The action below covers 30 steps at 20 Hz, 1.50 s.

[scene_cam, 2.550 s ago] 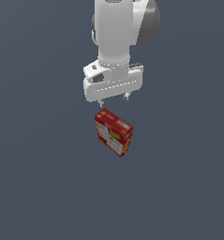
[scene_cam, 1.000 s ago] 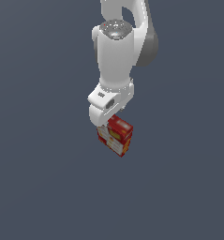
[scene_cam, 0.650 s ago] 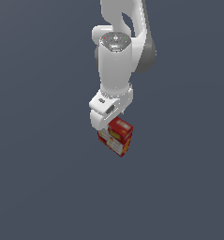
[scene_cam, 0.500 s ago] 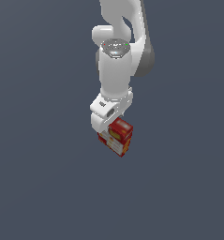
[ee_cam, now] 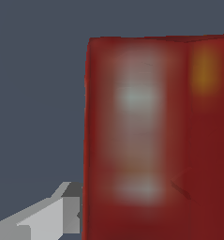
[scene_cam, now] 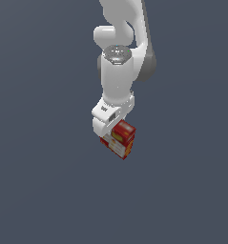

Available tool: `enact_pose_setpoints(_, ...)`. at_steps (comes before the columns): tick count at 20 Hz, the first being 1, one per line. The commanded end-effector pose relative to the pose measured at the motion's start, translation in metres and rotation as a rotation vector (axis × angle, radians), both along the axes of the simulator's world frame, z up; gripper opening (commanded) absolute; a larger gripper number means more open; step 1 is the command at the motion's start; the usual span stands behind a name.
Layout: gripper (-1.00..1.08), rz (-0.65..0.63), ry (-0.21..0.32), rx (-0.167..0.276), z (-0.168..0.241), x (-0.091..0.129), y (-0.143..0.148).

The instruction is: Pick up the object and move it to a goal position.

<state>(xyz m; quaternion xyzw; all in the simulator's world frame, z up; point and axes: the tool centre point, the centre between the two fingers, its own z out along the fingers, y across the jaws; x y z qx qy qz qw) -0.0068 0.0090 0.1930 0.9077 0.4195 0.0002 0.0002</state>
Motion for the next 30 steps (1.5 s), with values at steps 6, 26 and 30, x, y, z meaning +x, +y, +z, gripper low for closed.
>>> enact_pose_setpoints(6,-1.00,0.000,0.000,0.000,0.000,0.000,0.000)
enact_pose_setpoints(26,-1.00,0.000,0.000,0.001,0.027,-0.058,-0.079)
enact_pose_setpoints(30,-1.00,0.000,0.000,0.001,0.030,-0.062,-0.087)
